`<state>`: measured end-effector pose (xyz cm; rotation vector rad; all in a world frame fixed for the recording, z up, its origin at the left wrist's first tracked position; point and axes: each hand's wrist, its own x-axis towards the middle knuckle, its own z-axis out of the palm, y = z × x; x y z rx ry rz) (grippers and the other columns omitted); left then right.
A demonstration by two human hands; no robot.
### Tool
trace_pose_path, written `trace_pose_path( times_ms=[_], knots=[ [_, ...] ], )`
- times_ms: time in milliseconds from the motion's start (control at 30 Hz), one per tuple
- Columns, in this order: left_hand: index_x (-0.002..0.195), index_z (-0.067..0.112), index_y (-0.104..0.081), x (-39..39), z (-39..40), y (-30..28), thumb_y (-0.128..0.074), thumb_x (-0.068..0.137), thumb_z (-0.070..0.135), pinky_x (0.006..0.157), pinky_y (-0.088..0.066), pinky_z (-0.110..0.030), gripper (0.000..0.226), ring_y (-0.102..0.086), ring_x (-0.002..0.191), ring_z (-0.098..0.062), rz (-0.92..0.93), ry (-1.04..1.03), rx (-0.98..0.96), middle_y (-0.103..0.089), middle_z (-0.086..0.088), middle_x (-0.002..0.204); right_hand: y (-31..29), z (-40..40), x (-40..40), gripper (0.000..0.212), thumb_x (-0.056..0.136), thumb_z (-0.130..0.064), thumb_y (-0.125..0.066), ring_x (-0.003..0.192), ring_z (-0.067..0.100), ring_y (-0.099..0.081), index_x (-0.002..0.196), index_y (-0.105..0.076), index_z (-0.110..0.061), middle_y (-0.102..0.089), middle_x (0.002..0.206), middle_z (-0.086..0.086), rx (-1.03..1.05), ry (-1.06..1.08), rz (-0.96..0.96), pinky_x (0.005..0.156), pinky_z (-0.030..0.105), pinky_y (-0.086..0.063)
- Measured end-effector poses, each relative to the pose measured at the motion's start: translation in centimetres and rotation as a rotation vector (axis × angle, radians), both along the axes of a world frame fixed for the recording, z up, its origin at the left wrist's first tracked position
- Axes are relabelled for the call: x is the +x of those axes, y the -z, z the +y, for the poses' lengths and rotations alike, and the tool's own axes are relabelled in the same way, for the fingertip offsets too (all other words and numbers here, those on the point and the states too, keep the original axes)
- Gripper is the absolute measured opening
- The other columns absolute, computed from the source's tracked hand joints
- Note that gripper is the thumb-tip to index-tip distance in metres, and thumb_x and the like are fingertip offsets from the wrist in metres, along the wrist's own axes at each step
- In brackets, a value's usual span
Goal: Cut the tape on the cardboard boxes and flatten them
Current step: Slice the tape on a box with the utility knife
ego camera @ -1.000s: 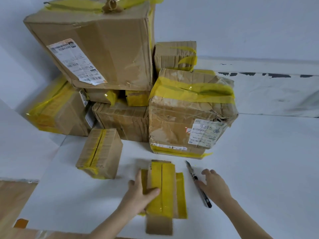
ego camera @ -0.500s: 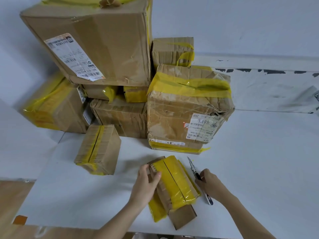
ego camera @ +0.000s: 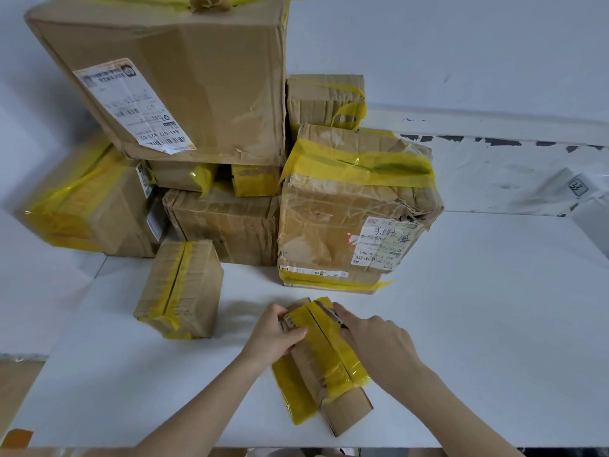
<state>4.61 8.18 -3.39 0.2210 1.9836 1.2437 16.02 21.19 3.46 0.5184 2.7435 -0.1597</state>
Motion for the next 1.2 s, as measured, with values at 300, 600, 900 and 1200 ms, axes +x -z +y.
trace_pose_path(
  times_ms=[300, 600, 900, 1200],
  knots=[
    [0.106, 0.013, -0.044, -0.1, 0.0, 0.4, -0.071, 0.083, 0.020, 0.091, -0.050, -0.044, 0.037, -0.057, 0.100, -0.024, 0.029, 0.011, -0.036, -0.050, 0.002, 0.098, 1.1, -0.7, -0.7, 0.046, 0.104, -0.026, -0.030, 0.089, 0.027, -0.064, 0.147, -0.016, -0.030, -0.054, 0.085, 0.006, 0.036, -0.007, 0.021, 0.059, 0.030, -0.039],
    [0.105, 0.013, -0.042, -0.2, 0.0, 0.4, -0.070, 0.083, 0.021, 0.091, -0.050, -0.045, 0.036, -0.057, 0.099, -0.023, 0.034, 0.031, -0.036, -0.048, 0.003, 0.096, 0.8, -2.0, -1.0, 0.052, 0.101, -0.014, -0.038, 0.088, 0.025, -0.064, 0.148, -0.016, -0.023, -0.027, 0.062, -0.001, 0.116, -0.033, -0.039, 0.043, 0.024, -0.023],
    [0.100, 0.013, -0.041, -0.6, 0.1, 0.5, -0.067, 0.086, 0.024, 0.089, -0.051, -0.046, 0.032, -0.057, 0.102, -0.026, 0.046, 0.110, -0.070, -0.049, -0.013, 0.116, 0.0, -2.9, 0.0, 0.050, 0.097, -0.004, -0.039, 0.067, 0.020, -0.047, 0.143, -0.025, -0.015, -0.026, 0.063, -0.001, 0.190, -0.037, -0.132, 0.043, 0.024, -0.019],
    [0.099, 0.012, -0.039, -0.5, 0.1, 0.5, -0.066, 0.086, 0.023, 0.090, -0.049, -0.048, 0.031, -0.056, 0.104, -0.028, 0.099, 0.144, -0.051, -0.049, -0.016, 0.114, -1.7, -3.2, 2.1, 0.049, 0.088, 0.007, -0.038, 0.051, 0.014, -0.025, 0.132, -0.041, -0.012, -0.027, 0.064, -0.001, 0.152, -0.090, -0.256, 0.045, 0.025, -0.018]
  ],
)
